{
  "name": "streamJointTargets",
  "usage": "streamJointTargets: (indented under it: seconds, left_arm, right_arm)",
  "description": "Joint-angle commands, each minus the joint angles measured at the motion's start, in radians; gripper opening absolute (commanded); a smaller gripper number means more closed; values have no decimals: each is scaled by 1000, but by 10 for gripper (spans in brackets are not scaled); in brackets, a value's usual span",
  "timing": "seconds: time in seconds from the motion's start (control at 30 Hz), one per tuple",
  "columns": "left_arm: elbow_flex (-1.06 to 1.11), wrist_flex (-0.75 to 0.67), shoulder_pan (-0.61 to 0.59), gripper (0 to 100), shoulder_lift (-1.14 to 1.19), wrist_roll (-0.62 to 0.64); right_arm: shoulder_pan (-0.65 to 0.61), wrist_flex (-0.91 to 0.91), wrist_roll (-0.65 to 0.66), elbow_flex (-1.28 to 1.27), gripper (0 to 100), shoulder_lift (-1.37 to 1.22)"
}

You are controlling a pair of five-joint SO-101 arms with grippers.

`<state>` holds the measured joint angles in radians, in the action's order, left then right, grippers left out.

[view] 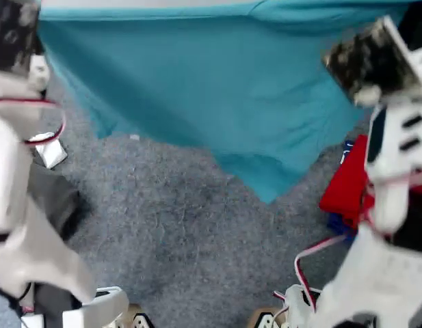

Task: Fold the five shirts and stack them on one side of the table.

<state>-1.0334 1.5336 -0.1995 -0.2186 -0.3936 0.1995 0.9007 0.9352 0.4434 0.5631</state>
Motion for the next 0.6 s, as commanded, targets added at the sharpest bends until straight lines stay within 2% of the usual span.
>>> streamJointTargets:
  seconds: [0.0, 0.2, 0.4, 0.57]
  left_arm:
    - [-91, -23, -18, 13, -52, -11]
    - [-159, 8, -14, 13, -141, -107]
    - [-154, 112, -12, 13, -264, -117]
    - [-133, 221, -14, 13, -284, -160]
  right_arm:
    - [22, -27, 61, 40, 10, 105]
    - [31, -15, 87, 40, 10, 260]
    - [165, 70, 120, 40, 10, 358]
    - [182, 194, 121, 12, 10, 355]
